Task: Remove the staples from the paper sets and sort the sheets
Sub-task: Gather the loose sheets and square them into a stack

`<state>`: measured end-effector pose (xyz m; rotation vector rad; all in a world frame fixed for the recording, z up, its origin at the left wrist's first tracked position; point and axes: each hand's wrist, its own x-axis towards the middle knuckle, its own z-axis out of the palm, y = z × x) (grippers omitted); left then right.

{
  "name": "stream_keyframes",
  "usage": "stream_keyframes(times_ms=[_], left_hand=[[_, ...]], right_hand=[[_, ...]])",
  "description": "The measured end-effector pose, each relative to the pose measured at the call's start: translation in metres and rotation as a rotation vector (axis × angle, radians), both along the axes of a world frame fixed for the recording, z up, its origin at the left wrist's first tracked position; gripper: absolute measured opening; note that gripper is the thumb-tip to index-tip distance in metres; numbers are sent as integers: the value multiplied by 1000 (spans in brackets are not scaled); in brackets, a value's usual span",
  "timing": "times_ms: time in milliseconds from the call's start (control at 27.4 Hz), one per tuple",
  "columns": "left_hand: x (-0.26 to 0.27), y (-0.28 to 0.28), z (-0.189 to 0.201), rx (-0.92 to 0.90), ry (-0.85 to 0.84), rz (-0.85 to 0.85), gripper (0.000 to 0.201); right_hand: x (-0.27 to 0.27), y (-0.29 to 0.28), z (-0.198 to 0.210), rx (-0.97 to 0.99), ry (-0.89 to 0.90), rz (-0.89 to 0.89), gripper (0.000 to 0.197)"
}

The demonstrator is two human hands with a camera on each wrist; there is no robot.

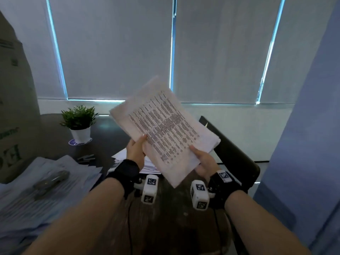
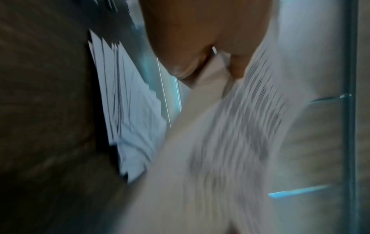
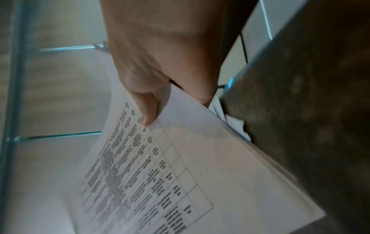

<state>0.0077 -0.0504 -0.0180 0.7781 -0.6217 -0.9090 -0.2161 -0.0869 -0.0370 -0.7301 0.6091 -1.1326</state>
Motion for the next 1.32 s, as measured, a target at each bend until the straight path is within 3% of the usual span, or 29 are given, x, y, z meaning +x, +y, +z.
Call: stream_keyframes(times_ms=[73, 146, 256, 329, 475, 585, 695, 768, 877, 1024, 1133, 1206, 1316], left_hand=[[27, 2, 0, 24, -54, 73, 29], [55, 8, 4, 64, -225, 89, 33], [77, 18, 12, 130, -531, 33, 46], [72, 24, 11, 112, -652, -29, 39], [55, 34, -17, 204, -506, 169, 21], [31, 42, -37, 320, -562, 266, 17], [16, 42, -23, 229, -594, 314, 21], [23, 39, -11, 128, -578, 344, 27], [33, 42, -11, 176, -678, 316, 31], [34, 51, -20, 106, -897, 432, 65], [39, 42, -20, 18, -1079, 533, 52], [37, 45, -21, 15, -1075, 554, 39], [32, 54, -26, -40, -1082, 578, 45]], right_hand=[[-21, -7, 3, -111, 130, -86, 44], [-45, -12, 8, -213, 269, -160, 49], [-64, -16, 22, -357, 375, -144, 69], [-66, -14, 25, -397, 449, -121, 68], [-63, 6, 3, -333, 557, -32, 68], [-51, 16, -18, -283, 555, -84, 35], [-41, 15, -8, -277, 485, -143, 26], [-43, 14, 4, -334, 485, -113, 27], [-51, 15, 6, -403, 590, -135, 30], [-54, 15, 3, -697, 793, -422, 64], [-59, 13, 20, -938, 946, -489, 47], [-66, 12, 26, -1040, 1076, -496, 30], [-72, 11, 24, -1030, 1093, -535, 23]])
